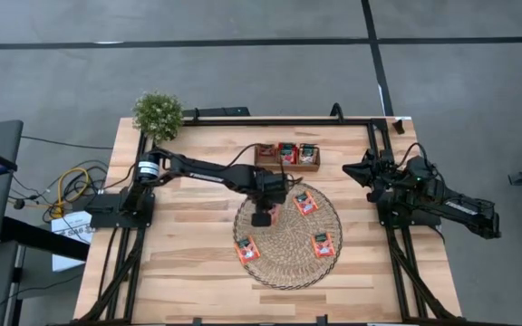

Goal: Pick & Place Tea
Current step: Put the orange tea bag into the left section of the wooden organizer

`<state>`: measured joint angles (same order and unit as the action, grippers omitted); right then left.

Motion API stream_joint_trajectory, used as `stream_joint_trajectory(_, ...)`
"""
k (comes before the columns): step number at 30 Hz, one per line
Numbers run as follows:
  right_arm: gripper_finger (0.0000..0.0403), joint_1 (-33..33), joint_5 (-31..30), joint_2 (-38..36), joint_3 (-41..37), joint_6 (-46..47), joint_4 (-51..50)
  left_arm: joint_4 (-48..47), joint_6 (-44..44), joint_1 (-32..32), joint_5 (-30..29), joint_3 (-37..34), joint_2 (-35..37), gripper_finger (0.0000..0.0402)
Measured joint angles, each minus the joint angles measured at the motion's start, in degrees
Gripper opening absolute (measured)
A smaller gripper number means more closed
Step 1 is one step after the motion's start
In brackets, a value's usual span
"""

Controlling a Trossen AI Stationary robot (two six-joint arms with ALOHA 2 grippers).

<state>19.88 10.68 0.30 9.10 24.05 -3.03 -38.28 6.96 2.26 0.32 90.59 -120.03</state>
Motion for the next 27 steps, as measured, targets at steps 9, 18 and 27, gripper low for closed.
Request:
stream_joint_trajectory(9, 0.0033, 0.0, 0.0, 0.0, 0.0, 0.0, 0.0, -13.3, 4.9, 0.1, -9.8, 13.5, 0.0, 0.0)
stream_joint_trajectory(18, 0.0033, 0.0, 0.0, 0.0, 0.0, 0.0, 0.0, -18.5, 10.6, 5.3, -19.0, 19.1, 0.2, 0.0)
stream_joint_trajectory(27, 0.0033, 0.0, 0.0, 0.0, 0.0, 0.0, 0.0, -18.7, 13.8, 12.9, -19.0, 19.1, 0.2, 0.0)
